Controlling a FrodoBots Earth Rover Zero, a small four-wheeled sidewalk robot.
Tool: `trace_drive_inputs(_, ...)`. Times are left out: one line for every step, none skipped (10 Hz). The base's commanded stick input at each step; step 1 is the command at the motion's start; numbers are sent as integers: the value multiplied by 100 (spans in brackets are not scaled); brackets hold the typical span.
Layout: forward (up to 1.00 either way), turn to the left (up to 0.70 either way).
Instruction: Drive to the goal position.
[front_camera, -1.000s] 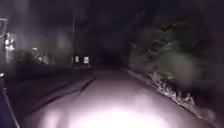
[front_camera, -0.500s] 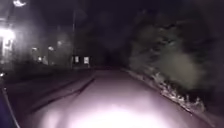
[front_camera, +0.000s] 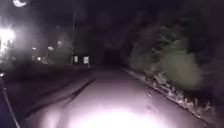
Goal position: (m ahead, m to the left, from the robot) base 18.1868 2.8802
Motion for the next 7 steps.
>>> trace_drive_inputs(50,0)
trace_drive_inputs(50,0)
trace_drive_inputs(50,0)
trace_drive_inputs(50,0)
trace_drive_inputs(50,1)
trace_drive_inputs(50,3)
trace_drive_inputs(50,2)
